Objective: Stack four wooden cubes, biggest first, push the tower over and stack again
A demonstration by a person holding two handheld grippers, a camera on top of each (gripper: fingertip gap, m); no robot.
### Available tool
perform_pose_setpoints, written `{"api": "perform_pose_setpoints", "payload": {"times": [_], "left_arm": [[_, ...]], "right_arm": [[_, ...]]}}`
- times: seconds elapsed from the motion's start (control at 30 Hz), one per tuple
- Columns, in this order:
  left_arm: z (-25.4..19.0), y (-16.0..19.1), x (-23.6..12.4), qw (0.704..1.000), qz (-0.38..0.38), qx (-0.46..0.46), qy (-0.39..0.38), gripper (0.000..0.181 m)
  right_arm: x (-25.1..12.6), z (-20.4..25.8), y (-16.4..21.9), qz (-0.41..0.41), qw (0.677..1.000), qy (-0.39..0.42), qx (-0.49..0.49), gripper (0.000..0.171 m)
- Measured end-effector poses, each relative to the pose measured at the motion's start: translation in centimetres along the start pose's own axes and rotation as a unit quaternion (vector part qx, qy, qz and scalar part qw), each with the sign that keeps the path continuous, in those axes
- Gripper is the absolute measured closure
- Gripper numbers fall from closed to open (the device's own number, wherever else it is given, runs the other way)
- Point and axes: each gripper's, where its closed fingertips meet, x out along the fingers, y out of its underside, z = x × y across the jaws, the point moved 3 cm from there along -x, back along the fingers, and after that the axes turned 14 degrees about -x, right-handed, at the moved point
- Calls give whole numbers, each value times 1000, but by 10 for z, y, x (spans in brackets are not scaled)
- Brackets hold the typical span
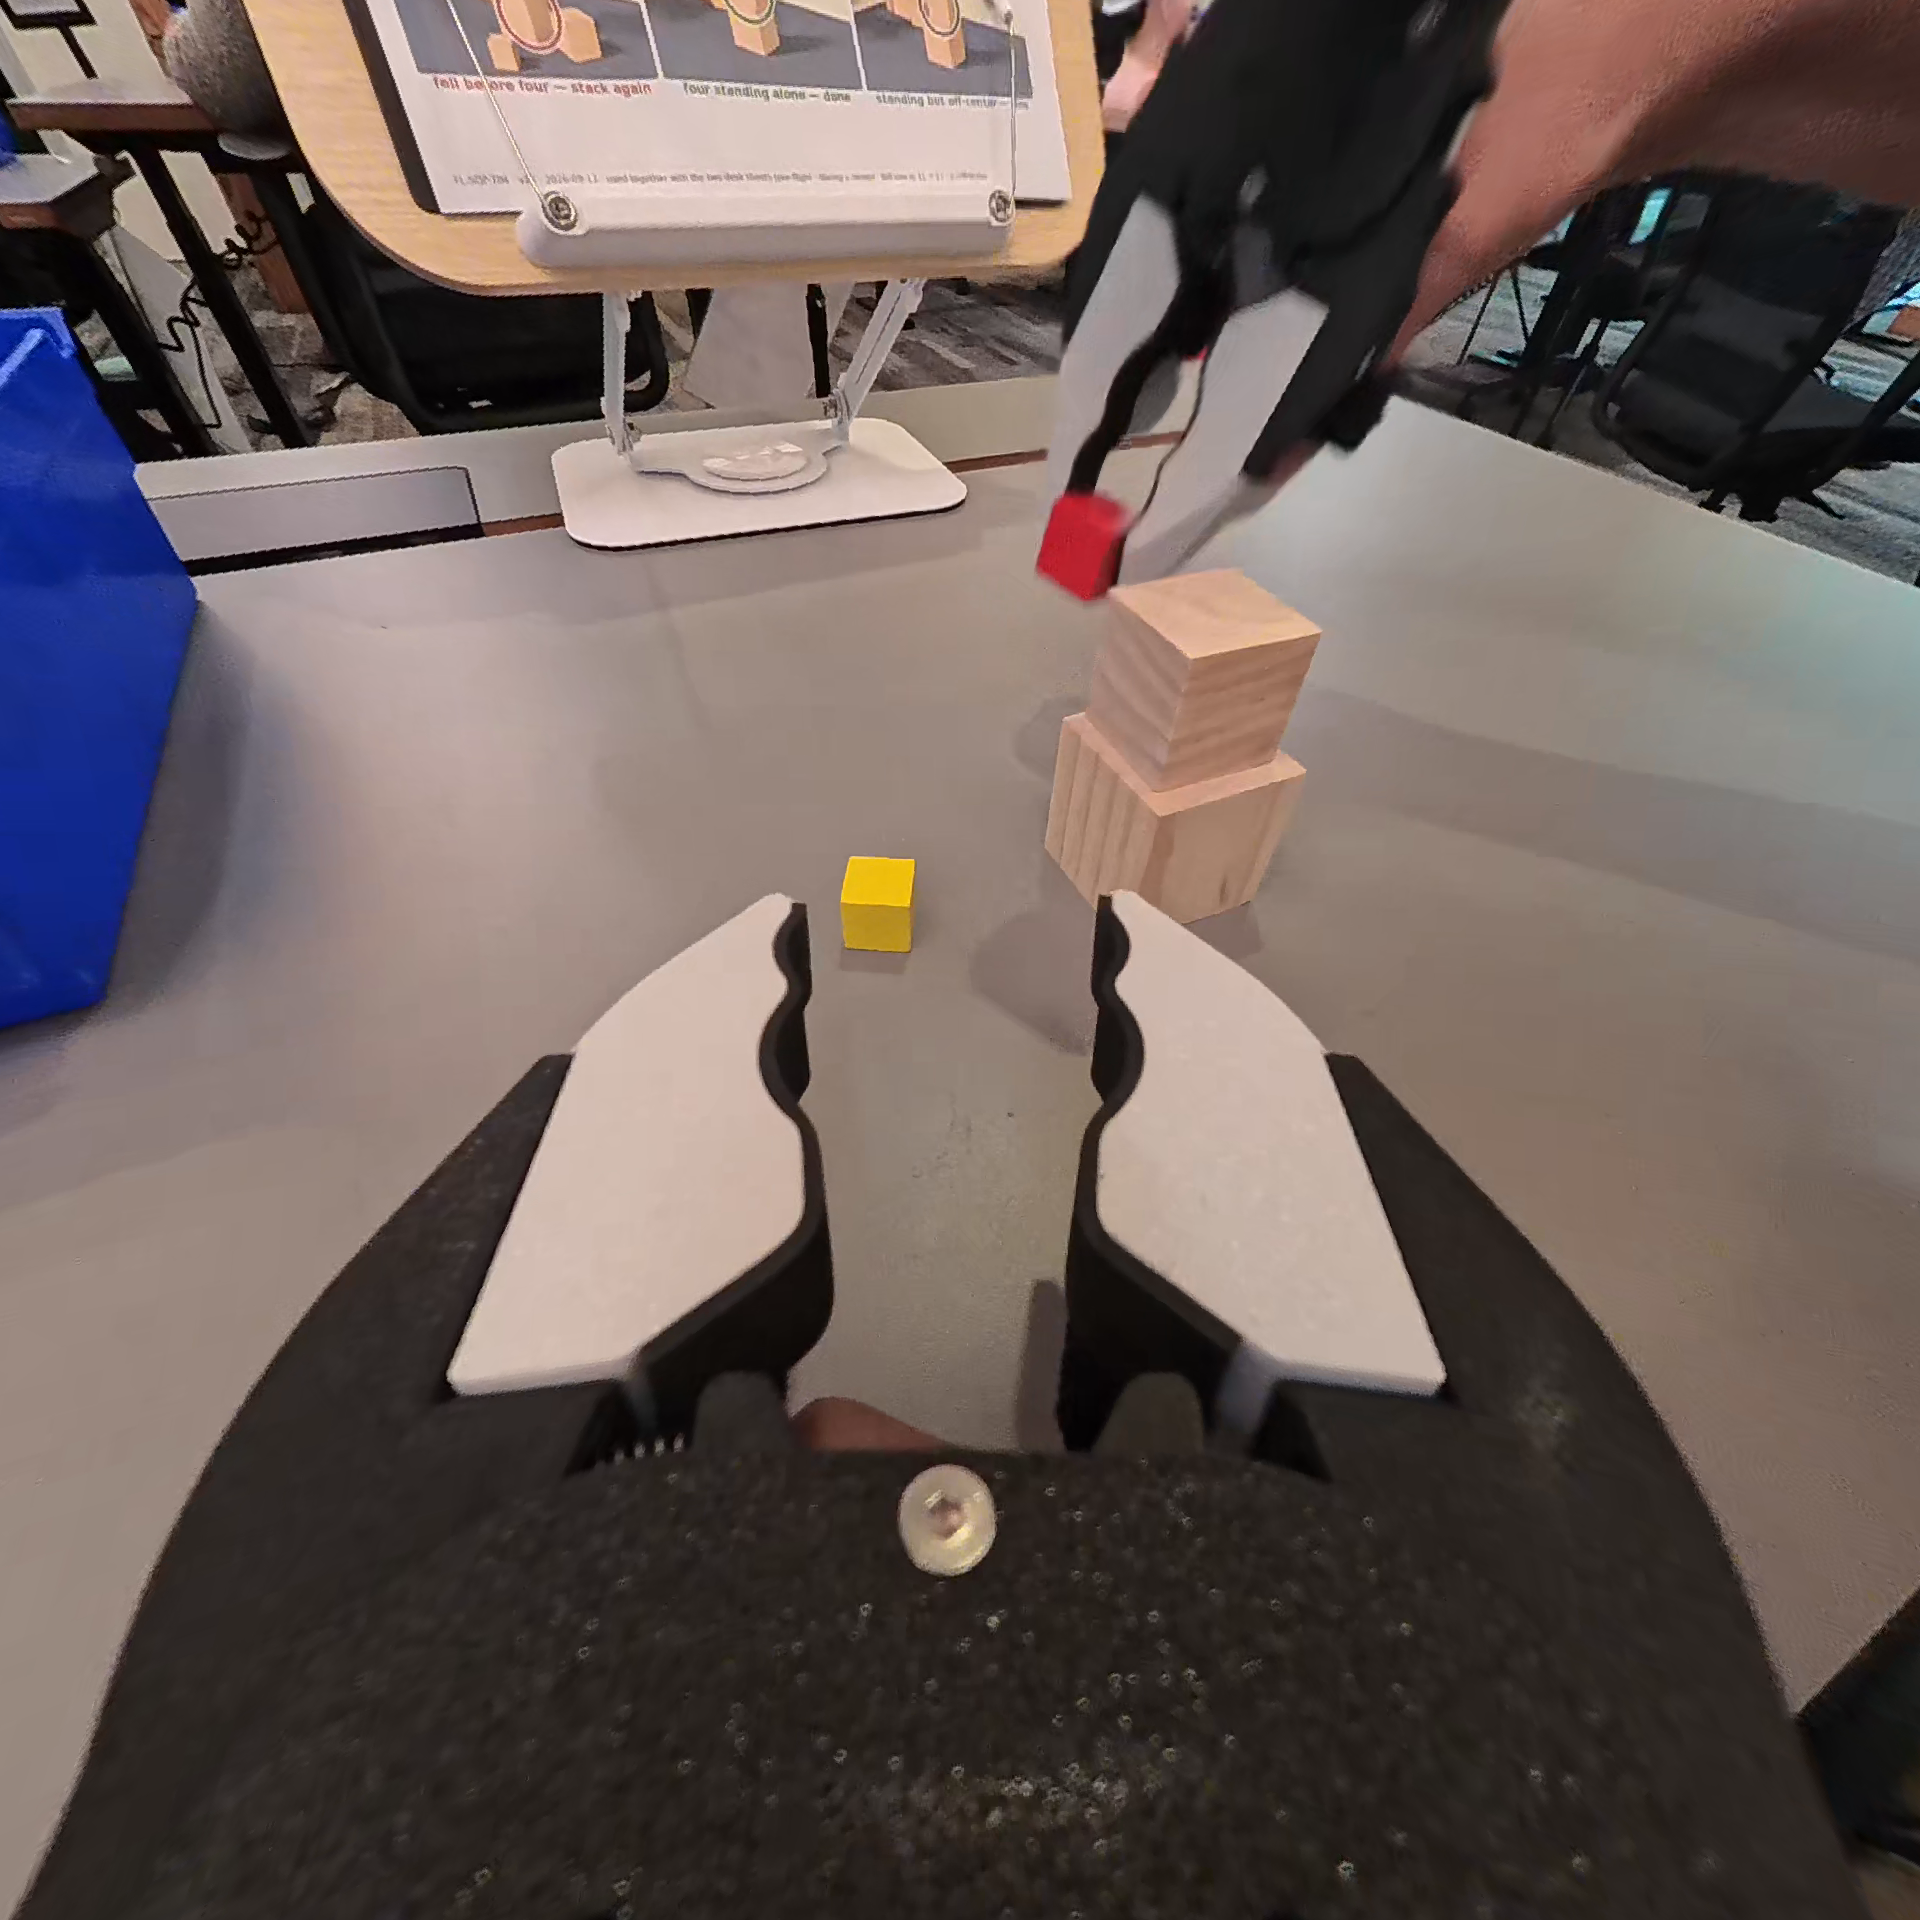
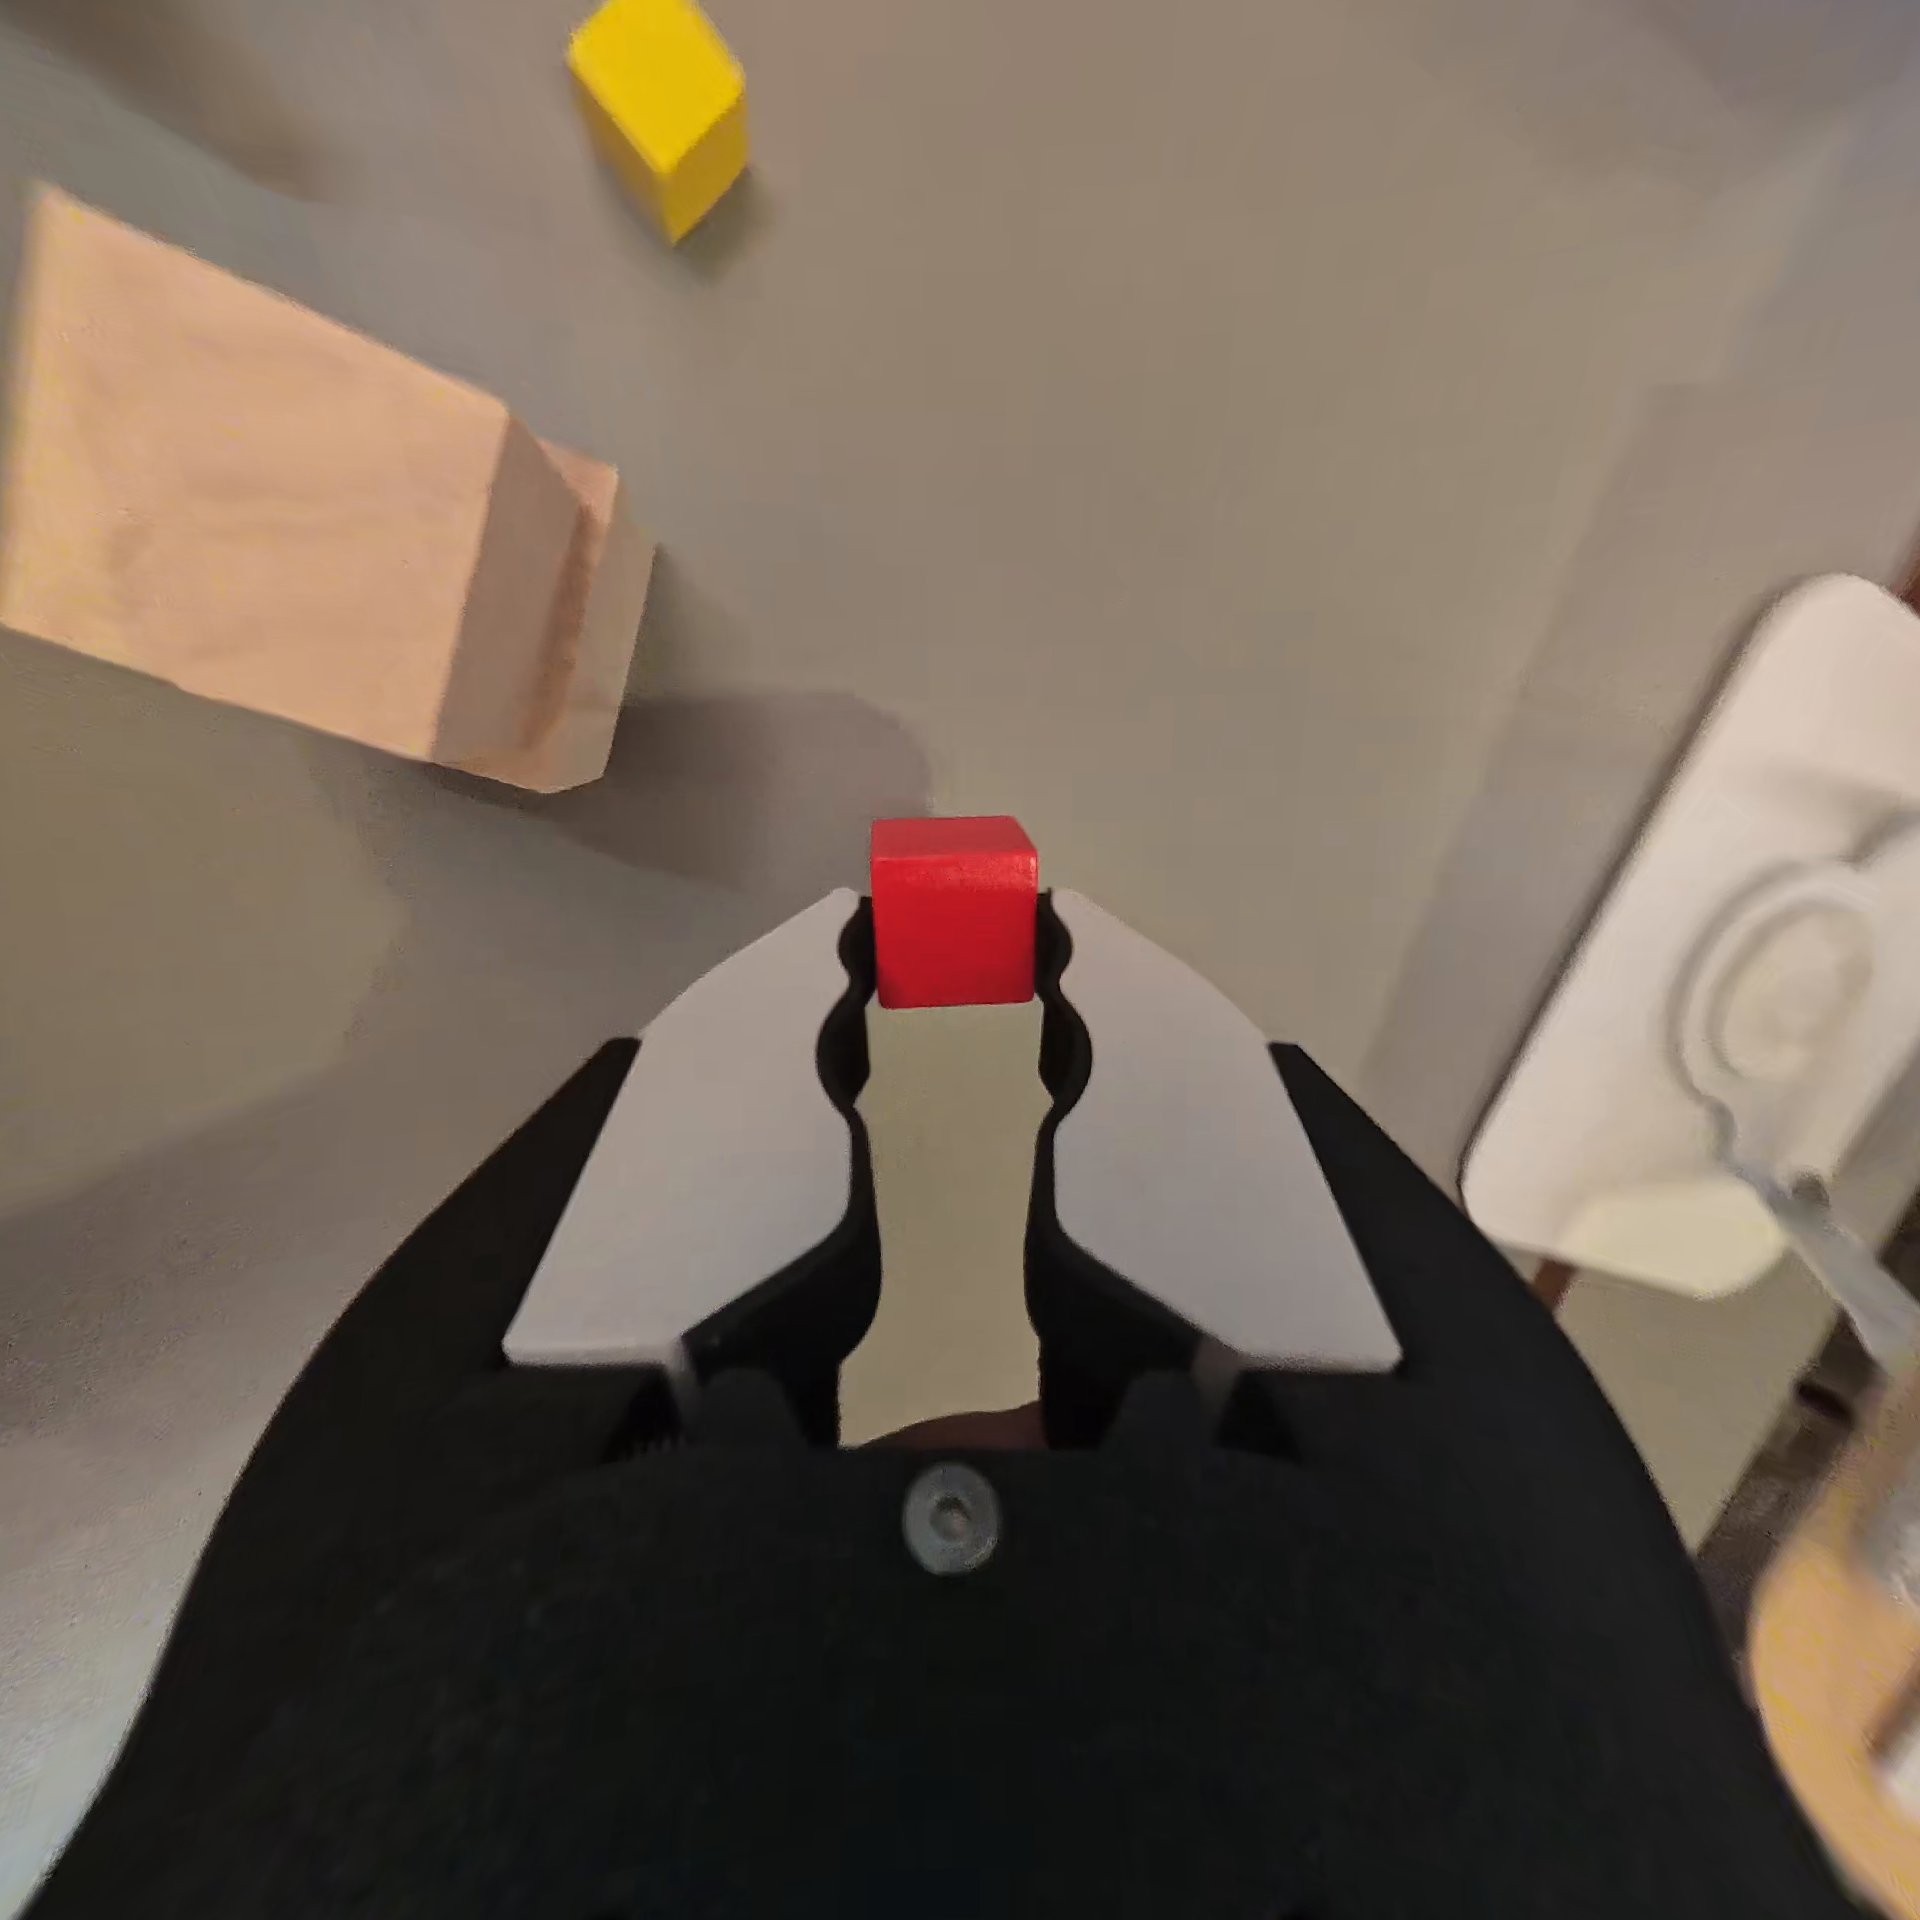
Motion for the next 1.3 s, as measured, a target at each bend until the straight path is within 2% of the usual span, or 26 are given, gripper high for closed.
{"api": "perform_pose_setpoints", "payload": {"times": [0.1, 0.2, 0.37, 0.47, 0.57, 1.07, 1.2, 1.3], "left_arm": [[0, -1, 0, 1000, -5, 5, -8, 129], [1, -1, -1, 1000, -9, 8, -13, 130], [0, -1, -4, 1000, -15, 18, -19, 130], [0, 0, -5, 999, -13, 29, -25, 130], [0, 0, -6, 999, -12, 29, -26, 130], [-3, 2, -4, 1000, 2, 24, -14, 130], [-3, 2, -4, 1000, 2, 21, -14, 130], [-2, 2, -4, 1000, 3, 19, -14, 130]], "right_arm": [[-46, -1, -19, -19, 996, 47, 78, 142], [-70, 15, -45, -12, 990, 37, 138, 142], [-59, 39, -70, 39, 983, -29, 176, 142], [-43, 43, -80, 40, 981, -57, 183, 142], [-34, 42, -78, 67, 980, -52, 179, 142], [-27, 48, -77, 88, 976, -75, 186, 142], [-36, 47, -77, 87, 977, -69, 181, 137], [-64, 42, -78, 70, 981, -32, 180, 132]]}}
